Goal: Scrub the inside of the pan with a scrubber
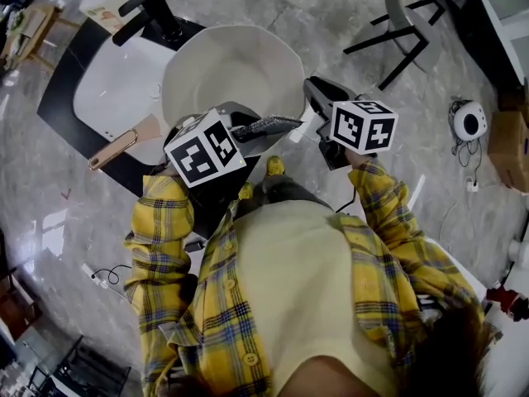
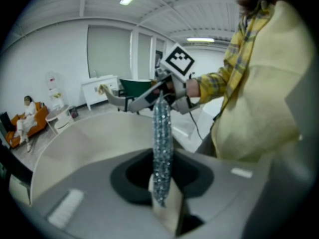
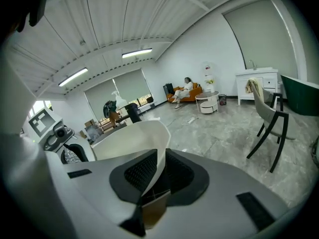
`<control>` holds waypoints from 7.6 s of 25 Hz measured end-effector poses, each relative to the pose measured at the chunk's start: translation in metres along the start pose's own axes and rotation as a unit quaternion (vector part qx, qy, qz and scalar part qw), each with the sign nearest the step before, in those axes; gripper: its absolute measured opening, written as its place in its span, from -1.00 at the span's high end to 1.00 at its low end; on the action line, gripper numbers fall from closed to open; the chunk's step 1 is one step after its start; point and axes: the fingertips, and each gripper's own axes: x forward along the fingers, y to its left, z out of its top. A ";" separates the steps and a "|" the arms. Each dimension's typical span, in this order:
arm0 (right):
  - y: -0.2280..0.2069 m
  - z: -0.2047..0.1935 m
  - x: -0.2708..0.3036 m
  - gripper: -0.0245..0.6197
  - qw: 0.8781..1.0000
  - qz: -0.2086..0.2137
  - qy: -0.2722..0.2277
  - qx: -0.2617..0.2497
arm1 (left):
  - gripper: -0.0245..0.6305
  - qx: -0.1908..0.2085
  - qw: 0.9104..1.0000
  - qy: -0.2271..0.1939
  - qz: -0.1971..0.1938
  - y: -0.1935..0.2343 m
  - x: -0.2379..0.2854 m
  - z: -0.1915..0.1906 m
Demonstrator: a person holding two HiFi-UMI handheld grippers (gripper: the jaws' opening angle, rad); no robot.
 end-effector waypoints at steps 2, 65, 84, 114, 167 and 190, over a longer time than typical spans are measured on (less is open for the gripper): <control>-0.001 0.000 0.006 0.87 1.000 -0.004 0.011 -0.008 | 0.66 0.004 1.000 0.008 -0.004 -0.002 -0.003 -0.005; 0.003 -0.008 0.030 0.72 0.998 0.003 0.055 -0.038 | 0.67 0.313 0.883 0.343 -0.072 0.020 -0.064 -0.112; 0.003 -0.008 0.030 0.72 0.998 0.013 0.054 -0.035 | 0.67 0.312 0.876 0.366 0.038 0.093 -0.055 -0.115; 0.003 -0.009 0.032 0.71 0.998 0.023 0.057 -0.030 | 0.66 0.289 0.912 0.209 0.201 0.188 -0.031 -0.049; 0.003 -0.008 0.034 0.71 0.998 0.018 0.052 -0.033 | 0.67 -0.002 0.908 0.225 0.353 0.175 -0.016 -0.072; 0.004 -0.008 0.033 0.71 0.998 0.018 0.050 -0.031 | 0.67 0.073 0.925 0.238 0.288 0.146 0.024 -0.054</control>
